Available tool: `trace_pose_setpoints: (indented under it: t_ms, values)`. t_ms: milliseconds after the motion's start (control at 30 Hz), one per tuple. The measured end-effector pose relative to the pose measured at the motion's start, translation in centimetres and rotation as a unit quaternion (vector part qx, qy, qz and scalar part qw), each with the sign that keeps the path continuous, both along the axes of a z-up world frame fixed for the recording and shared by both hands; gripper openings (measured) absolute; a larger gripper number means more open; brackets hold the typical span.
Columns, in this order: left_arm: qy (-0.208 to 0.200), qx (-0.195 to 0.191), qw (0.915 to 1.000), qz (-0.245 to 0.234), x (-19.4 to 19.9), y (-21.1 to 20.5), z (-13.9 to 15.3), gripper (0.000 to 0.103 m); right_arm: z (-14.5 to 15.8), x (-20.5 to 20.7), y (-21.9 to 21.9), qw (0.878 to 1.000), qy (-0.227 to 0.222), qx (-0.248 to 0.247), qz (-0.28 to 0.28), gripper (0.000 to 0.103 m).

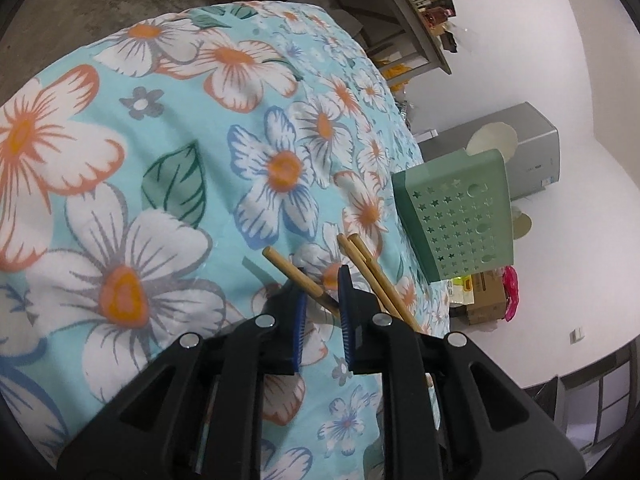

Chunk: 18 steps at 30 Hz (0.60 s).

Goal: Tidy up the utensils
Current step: 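Close the left gripper on one wooden chopstick and lift it, then close the right gripper on another wooden chopstick and lift it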

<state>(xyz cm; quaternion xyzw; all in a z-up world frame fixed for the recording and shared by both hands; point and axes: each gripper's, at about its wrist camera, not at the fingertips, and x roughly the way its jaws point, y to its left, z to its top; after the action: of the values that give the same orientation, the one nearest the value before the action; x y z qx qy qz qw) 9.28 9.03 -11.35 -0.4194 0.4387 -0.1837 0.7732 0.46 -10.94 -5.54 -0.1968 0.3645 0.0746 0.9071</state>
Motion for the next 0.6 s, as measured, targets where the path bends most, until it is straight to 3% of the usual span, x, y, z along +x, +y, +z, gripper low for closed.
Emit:
trace_pose_setpoints:
  t_ms: [267,600]
  values:
    - [-0.013,0.000,0.9999,-0.005,-0.2,-0.3,0.0,0.016,-0.3,1.4,1.1,0.998,0.027,-0.023,0.053,0.033]
    - [-0.024,-0.002,0.9996,-0.011,-0.7,0.1,-0.1,0.016,0.7,0.1,1.8,0.996,0.046,-0.015,0.072,0.013]
